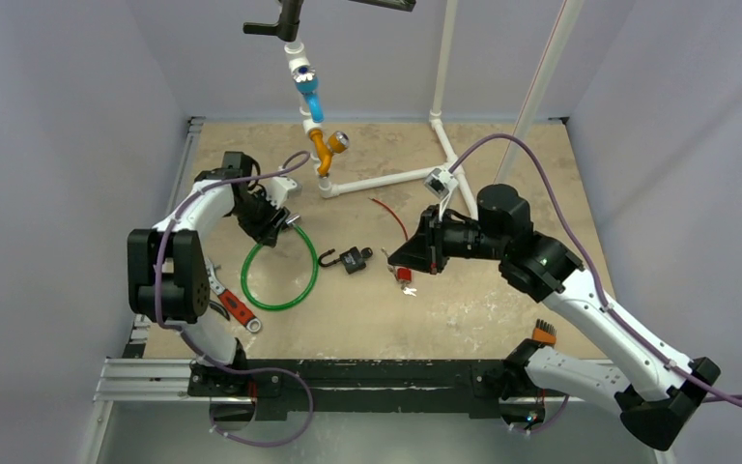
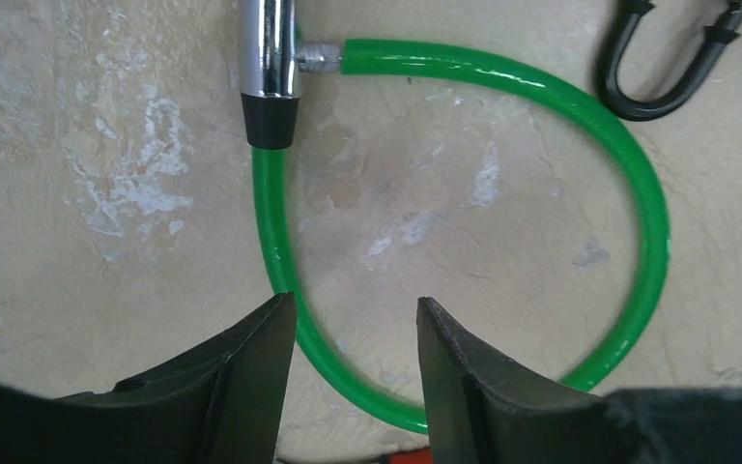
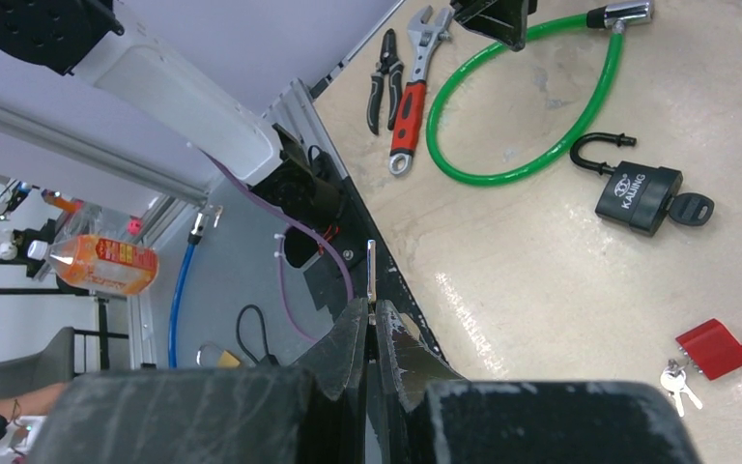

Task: Unlock with the key
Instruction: Pick up the lock from the center of the board.

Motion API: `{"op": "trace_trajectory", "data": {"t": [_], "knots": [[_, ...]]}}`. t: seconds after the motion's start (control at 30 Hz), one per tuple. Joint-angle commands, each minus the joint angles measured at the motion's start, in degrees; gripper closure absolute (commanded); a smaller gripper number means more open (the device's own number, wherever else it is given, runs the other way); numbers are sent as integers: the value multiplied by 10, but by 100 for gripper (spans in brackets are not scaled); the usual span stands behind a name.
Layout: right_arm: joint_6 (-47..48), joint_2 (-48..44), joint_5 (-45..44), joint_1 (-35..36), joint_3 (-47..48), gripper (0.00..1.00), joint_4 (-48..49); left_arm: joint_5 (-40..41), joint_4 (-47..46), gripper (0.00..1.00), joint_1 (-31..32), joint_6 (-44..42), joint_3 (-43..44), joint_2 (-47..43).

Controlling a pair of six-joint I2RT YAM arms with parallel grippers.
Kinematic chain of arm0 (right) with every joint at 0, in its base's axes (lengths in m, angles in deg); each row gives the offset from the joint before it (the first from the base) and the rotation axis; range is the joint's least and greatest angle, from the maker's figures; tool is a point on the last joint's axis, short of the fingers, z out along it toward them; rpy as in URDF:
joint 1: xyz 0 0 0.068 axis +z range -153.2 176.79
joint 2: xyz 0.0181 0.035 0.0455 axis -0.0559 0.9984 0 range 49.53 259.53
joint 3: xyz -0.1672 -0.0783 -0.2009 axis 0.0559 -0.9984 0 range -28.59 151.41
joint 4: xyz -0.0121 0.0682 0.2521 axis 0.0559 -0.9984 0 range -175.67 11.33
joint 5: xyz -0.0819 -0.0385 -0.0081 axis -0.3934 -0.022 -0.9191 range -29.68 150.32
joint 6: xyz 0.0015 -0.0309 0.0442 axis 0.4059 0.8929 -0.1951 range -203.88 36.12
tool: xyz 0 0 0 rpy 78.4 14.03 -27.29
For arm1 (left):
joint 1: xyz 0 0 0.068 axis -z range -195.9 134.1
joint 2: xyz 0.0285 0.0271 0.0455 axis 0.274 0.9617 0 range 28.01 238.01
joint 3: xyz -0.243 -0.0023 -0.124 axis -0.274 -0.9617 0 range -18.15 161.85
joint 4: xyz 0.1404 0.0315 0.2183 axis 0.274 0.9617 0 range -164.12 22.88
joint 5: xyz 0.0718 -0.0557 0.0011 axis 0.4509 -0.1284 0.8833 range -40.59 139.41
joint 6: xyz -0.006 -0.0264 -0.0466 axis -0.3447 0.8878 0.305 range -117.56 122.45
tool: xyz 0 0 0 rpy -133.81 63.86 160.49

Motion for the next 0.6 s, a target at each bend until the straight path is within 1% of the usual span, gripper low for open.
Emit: {"op": "trace_trajectory", "data": {"t": [0.0, 0.3, 0.57], "knots": [[12, 8, -10, -2, 24, 100, 6, 53, -56, 51, 9, -8, 28, 24], [10, 22, -1, -2, 29, 100, 15, 97, -95, 51, 19, -15, 45, 86], [9, 20, -4, -2, 32, 100, 13, 113, -77, 52, 41, -31, 65, 136]]}}
